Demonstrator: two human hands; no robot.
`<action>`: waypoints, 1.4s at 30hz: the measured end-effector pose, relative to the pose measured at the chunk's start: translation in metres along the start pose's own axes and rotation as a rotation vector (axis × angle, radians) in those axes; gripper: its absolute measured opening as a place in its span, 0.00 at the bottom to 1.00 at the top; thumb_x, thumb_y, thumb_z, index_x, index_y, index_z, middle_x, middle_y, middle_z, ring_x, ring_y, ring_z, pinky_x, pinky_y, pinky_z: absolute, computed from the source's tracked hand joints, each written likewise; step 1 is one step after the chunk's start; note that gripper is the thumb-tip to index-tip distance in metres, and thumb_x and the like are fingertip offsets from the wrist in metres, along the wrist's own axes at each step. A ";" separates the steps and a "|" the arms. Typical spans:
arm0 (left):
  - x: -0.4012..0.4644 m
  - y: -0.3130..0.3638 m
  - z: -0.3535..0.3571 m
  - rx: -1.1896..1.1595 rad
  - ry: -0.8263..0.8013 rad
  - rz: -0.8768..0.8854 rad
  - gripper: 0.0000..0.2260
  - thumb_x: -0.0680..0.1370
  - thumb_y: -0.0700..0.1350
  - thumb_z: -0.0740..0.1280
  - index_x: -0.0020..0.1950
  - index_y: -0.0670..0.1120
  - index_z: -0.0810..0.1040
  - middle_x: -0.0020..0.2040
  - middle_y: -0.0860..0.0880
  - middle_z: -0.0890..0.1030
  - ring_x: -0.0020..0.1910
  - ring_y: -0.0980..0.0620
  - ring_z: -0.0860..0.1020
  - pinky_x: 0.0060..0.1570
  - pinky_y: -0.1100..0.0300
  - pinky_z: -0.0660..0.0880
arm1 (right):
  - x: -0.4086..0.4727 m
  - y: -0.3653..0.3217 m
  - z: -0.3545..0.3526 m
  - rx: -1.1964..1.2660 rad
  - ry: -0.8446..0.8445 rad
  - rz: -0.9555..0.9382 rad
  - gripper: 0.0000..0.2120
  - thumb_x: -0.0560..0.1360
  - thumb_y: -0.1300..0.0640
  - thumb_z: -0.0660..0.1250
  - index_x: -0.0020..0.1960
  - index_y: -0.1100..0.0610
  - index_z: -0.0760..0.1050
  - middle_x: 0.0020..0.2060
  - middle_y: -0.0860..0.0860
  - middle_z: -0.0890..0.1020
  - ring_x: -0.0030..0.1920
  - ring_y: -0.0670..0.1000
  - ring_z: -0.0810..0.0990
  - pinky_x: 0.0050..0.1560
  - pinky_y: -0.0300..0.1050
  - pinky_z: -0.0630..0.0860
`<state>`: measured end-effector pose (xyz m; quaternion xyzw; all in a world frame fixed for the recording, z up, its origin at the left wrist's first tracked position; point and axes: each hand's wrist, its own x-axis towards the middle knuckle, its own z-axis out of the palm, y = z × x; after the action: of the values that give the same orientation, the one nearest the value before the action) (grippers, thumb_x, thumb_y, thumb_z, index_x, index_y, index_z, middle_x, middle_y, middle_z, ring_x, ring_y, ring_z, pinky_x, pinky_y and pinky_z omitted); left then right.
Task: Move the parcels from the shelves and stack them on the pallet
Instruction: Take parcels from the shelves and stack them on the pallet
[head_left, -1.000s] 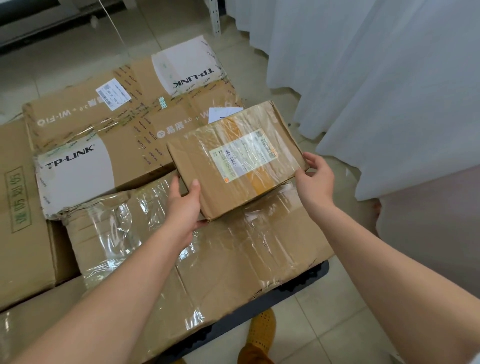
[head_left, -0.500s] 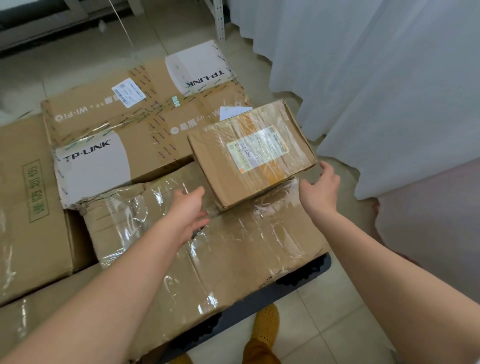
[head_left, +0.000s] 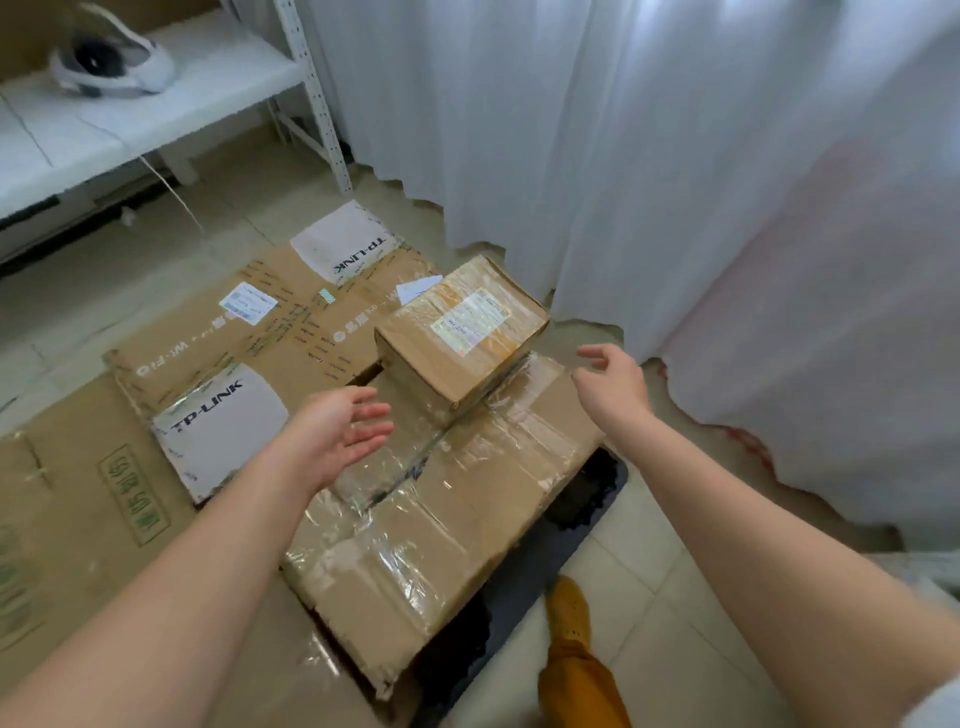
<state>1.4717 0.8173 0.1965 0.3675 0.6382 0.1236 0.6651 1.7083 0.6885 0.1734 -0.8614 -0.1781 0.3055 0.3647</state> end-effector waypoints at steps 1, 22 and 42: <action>-0.015 0.008 -0.003 0.031 -0.038 0.039 0.12 0.84 0.40 0.59 0.66 0.41 0.73 0.53 0.42 0.80 0.49 0.44 0.80 0.49 0.53 0.78 | -0.020 -0.006 -0.009 0.047 0.031 -0.005 0.17 0.77 0.61 0.60 0.64 0.50 0.74 0.65 0.53 0.72 0.47 0.48 0.77 0.46 0.45 0.73; -0.311 -0.007 0.016 0.486 -0.474 0.400 0.12 0.84 0.42 0.58 0.63 0.40 0.75 0.52 0.43 0.81 0.49 0.43 0.80 0.52 0.52 0.78 | -0.364 0.051 -0.158 0.334 0.294 -0.004 0.12 0.78 0.64 0.59 0.44 0.51 0.78 0.48 0.52 0.82 0.43 0.50 0.81 0.56 0.52 0.79; -0.401 -0.059 -0.162 0.819 -0.526 0.551 0.10 0.83 0.43 0.63 0.61 0.42 0.78 0.53 0.42 0.83 0.47 0.44 0.84 0.44 0.55 0.80 | -0.531 0.028 -0.059 0.429 0.244 0.025 0.12 0.80 0.63 0.58 0.46 0.53 0.78 0.41 0.52 0.79 0.45 0.51 0.83 0.46 0.43 0.81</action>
<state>1.2395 0.5752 0.4763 0.7676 0.3270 -0.0608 0.5479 1.3509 0.3576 0.3957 -0.7969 -0.0533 0.2345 0.5542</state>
